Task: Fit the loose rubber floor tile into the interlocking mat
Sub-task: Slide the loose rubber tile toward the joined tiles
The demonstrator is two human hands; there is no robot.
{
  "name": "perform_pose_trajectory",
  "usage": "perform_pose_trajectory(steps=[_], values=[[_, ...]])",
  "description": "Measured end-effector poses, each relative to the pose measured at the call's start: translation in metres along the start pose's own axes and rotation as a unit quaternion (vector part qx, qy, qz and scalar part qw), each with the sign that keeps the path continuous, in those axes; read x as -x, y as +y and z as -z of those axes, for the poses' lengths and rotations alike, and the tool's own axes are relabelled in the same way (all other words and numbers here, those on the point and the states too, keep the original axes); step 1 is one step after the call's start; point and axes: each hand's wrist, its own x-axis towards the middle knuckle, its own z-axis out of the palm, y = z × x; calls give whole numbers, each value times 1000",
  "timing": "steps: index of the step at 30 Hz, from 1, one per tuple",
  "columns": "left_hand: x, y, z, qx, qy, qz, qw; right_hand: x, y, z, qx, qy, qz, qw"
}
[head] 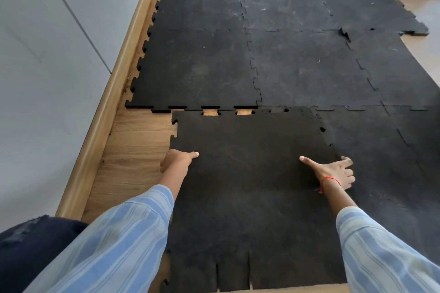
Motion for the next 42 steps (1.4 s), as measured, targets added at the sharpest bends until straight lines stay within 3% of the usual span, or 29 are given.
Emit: perform_pose_trajectory(steps=[7,13,20,25,28,32,36,42], values=[[-10,3,31,66,21,4,998,13,-18,7,-58,-72,-84,992],[-41,-12,74,71,51,24,996,46,-53,-16,-120,-135,-63,982],[-83,-17,116,70,76,26,994,69,-80,-46,-219,-244,-62,943],[-71,-8,94,-42,-10,-37,998,84,-94,-54,-73,-168,66,981],[-47,-1,66,-183,-84,-112,973,102,-94,-61,-14,-254,127,959],[-31,-9,47,-368,-132,-200,898,134,-68,-83,182,-231,256,921],[-21,-20,49,-419,-125,-233,868,171,-53,-98,324,-249,320,855],[1,-42,45,-453,-127,-232,852,204,-46,-102,412,-292,316,803]])
